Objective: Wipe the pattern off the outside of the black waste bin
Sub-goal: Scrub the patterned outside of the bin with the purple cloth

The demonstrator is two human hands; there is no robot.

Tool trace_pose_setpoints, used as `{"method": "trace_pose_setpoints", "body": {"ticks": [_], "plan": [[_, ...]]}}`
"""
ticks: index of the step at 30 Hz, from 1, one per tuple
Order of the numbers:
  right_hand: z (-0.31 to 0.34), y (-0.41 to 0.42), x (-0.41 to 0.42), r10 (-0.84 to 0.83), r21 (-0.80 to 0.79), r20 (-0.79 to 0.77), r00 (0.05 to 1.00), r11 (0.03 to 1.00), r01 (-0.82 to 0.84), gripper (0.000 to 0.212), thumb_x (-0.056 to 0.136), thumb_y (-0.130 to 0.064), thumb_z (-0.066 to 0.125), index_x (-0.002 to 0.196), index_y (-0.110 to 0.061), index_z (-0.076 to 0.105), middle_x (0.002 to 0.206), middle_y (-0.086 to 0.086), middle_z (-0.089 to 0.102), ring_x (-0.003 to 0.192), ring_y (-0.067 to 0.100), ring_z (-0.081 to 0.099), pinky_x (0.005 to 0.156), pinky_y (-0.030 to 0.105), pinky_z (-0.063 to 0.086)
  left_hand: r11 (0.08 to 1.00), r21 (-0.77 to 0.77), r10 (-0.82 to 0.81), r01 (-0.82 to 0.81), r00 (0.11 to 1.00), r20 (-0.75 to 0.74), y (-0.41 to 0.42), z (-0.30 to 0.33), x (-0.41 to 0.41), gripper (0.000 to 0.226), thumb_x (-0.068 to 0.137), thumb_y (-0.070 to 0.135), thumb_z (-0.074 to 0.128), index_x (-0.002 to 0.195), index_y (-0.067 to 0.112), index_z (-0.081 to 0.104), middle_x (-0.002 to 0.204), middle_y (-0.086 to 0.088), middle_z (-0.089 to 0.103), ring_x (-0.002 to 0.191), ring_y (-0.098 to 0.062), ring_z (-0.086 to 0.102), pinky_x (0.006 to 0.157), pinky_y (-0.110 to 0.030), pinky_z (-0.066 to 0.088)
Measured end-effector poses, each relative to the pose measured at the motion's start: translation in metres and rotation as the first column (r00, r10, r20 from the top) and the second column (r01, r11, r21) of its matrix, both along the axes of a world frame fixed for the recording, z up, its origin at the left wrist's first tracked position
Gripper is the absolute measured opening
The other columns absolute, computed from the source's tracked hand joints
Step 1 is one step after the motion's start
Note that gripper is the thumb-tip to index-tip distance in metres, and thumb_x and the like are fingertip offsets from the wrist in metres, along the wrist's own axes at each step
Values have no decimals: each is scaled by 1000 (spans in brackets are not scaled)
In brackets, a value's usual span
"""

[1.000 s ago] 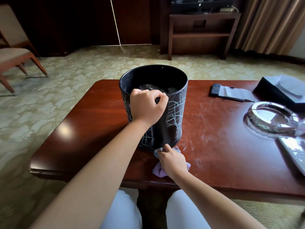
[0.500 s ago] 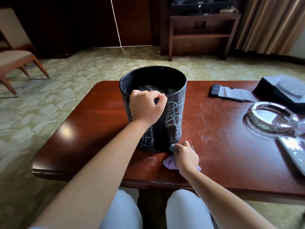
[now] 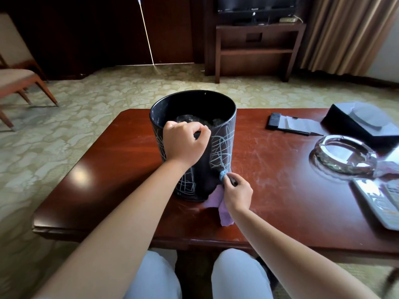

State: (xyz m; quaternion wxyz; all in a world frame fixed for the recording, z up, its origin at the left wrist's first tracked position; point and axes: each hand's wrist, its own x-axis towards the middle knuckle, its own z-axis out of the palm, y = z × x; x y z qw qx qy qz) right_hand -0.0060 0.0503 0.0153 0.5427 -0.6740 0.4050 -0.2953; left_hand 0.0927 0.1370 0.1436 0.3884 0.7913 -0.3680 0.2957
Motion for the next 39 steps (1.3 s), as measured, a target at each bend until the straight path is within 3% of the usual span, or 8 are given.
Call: {"method": "trace_pose_setpoints", "body": {"ticks": [5, 9, 12, 17, 22, 26, 31, 39], "plan": [[21, 6, 4, 7, -135, 166, 986, 991, 16, 9, 86, -19, 66, 94, -18, 71, 90, -7, 66, 84, 6, 60, 74, 9, 42, 1000, -2, 7, -7, 1000, -1, 0, 0, 0, 39, 83, 34, 40, 49, 19, 52, 38, 16, 14, 44, -13, 26, 67, -30, 32], [17, 6, 1, 40, -148, 13, 999, 988, -38, 14, 88, -24, 62, 100, -20, 68, 100, -4, 67, 91, 11, 60, 77, 20, 43, 1000, 8, -6, 6, 1000, -8, 1, 1, -1, 31, 83, 35, 39, 54, 32, 31, 37, 13, 16, 42, -12, 26, 68, -30, 32], [19, 6, 0, 49, -182, -48, 998, 982, -57, 16, 89, -25, 60, 102, -18, 67, 102, -1, 65, 88, 9, 56, 74, 20, 38, 1000, 7, -4, 5, 1000, -20, 1, -1, 0, 31, 83, 36, 38, 53, 32, 32, 37, 13, 17, 41, -7, 25, 68, -30, 32], [38, 12, 5, 35, -302, 99, 994, 953, -4, 14, 89, -21, 61, 100, -13, 66, 101, -3, 61, 84, 3, 52, 68, 11, 34, 1000, 28, 9, -8, 1000, -24, 1, -2, 3, 36, 84, 39, 36, 52, 26, 47, 38, 12, 25, 45, -13, 31, 69, -29, 30], [39, 11, 3, 48, -343, -10, 999, 938, -48, 17, 92, -24, 57, 103, -14, 63, 105, -2, 59, 86, 11, 55, 68, 18, 34, 1000, 25, -2, 3, 1000, -16, 1, -3, 3, 53, 88, 41, 32, 56, 13, 65, 38, 5, 40, 46, -19, 45, 71, -31, 30], [53, 11, 5, 87, -425, 106, 991, 905, -34, 14, 91, -21, 59, 100, -12, 64, 101, -5, 59, 81, 4, 50, 65, 14, 34, 1000, 30, 2, -1, 1000, -12, 1, -3, 5, 59, 90, 41, 29, 53, 10, 62, 40, -1, 47, 49, -23, 53, 72, -34, 31], [46, 13, 0, 91, -419, -26, 996, 903, -93, 11, 91, -23, 57, 96, -16, 63, 98, -5, 60, 81, 12, 55, 65, 24, 37, 999, 41, 13, -13, 1000, -9, 0, -4, 6, 63, 91, 42, 26, 52, 7, 61, 40, -2, 49, 49, -24, 53, 71, -32, 29], [55, 12, 1, 94, -479, 11, 996, 874, -78, 10, 91, -23, 57, 95, -16, 63, 98, -4, 59, 76, 15, 56, 61, 30, 43, 999, 50, 16, -16, 1000, 2, 0, -4, 7, 64, 91, 43, 25, 55, 7, 64, 43, -2, 52, 52, -24, 56, 71, -30, 28]]}}
